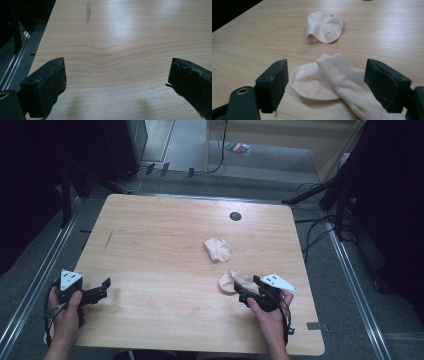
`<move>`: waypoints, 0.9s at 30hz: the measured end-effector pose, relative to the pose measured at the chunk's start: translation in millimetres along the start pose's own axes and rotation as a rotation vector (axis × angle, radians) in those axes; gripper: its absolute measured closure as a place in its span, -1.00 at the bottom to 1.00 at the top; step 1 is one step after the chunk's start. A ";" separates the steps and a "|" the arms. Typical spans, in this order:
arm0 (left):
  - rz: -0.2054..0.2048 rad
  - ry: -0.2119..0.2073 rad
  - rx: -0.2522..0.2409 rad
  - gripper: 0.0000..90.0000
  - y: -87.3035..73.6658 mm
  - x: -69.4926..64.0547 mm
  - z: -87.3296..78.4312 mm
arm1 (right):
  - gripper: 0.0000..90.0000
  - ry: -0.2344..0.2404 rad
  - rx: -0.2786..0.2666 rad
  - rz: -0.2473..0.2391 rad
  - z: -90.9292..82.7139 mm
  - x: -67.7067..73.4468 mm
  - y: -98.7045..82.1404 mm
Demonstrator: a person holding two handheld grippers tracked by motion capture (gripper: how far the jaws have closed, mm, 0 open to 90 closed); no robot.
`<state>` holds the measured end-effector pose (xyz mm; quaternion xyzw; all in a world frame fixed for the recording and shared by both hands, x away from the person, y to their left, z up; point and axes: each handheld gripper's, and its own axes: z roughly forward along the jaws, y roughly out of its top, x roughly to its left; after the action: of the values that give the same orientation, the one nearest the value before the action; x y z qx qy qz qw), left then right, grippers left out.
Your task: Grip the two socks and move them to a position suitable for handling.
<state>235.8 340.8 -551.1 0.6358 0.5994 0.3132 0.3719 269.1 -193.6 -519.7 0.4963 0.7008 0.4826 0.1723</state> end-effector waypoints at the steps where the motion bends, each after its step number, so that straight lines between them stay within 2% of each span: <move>1: 0.000 0.000 0.000 -0.96 0.0 0.0 0.0 | -0.53 0.000 0.000 0.000 0.0 0.0 0.0; 2: 0.000 -0.001 0.000 -0.96 0.0 0.0 0.0 | -0.52 -0.002 0.026 -0.002 6.8 1.8 -1.1; 10: 0.000 -0.002 0.003 -0.96 0.1 0.1 0.0 | -0.52 -0.045 0.091 -0.043 27.0 3.4 -3.9; 13: 0.000 -0.003 0.005 -0.96 0.2 0.2 0.0 | -0.52 -0.075 0.117 -0.055 32.3 3.2 -5.3; 16: 0.001 -0.002 0.006 -0.96 0.2 0.2 0.0 | -0.51 -0.110 0.137 -0.077 38.5 3.8 -5.7; 19: 0.001 -0.002 0.006 -0.96 0.2 0.3 0.0 | -0.51 -0.144 0.181 -0.097 47.4 7.0 -5.2; 23: -0.001 -0.002 0.004 -0.96 0.2 0.4 0.2 | -0.41 -0.197 0.198 -0.097 53.3 12.0 -3.0; 26: -0.002 -0.002 0.005 -0.96 0.2 0.5 0.2 | -0.31 -0.258 0.211 -0.140 56.5 16.5 -4.3; 27: -0.002 -0.003 0.004 -0.96 0.2 0.5 0.2 | -0.30 -0.263 0.212 -0.149 57.0 17.3 -4.7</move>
<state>236.2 341.3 -551.1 0.6364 0.6004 0.3106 0.3716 299.9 -150.1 -546.6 0.5172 0.7539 0.3231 0.2444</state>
